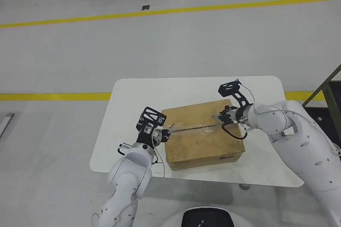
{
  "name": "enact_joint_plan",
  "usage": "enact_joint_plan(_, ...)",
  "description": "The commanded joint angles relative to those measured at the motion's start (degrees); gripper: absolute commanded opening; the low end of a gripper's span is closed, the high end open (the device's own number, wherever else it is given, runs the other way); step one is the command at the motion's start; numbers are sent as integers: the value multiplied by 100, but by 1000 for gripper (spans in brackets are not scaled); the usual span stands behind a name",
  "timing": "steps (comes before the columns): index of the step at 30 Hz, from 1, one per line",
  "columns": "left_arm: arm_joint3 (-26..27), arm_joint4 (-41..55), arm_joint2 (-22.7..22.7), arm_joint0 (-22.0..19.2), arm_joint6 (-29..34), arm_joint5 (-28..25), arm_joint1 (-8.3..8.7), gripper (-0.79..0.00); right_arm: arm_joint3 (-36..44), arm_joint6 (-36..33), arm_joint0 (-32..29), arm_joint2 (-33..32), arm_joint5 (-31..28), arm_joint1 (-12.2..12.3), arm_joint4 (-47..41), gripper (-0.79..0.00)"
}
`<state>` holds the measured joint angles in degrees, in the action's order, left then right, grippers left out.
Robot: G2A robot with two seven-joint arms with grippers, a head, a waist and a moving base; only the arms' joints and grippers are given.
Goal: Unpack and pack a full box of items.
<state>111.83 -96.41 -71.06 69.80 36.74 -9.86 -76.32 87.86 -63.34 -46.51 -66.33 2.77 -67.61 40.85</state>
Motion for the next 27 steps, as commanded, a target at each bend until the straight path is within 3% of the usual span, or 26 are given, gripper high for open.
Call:
enact_joint_plan(1, -8, -1, 9, 0, -8, 15, -3, 0, 0, -63, -21, 3, -9, 7, -2, -382)
enact_joint_plan(4, -13, 12, 14, 3, -5, 22, -6, 0, -42, -90, -33, 60, -32, 6, 4, -434)
enact_joint_plan(8, -32, -3, 34, -12, -10, 10, -10, 0, -194, -27, 22, 189, -57, -19, -31, -591)
enact_joint_plan(10, -43, 1, 49, -20, -3, 0, -13, 0, -264, 27, 62, 231, -58, -31, -51, -683)
enact_joint_plan(11, -49, 5, 57, -23, 4, -6, -14, 0, -280, 81, 72, 236, -50, -37, -74, -785)
enact_joint_plan(27, -120, 3, 97, -103, 120, -89, -28, 0, 428, 1072, -618, -509, -140, 73, -535, -785)
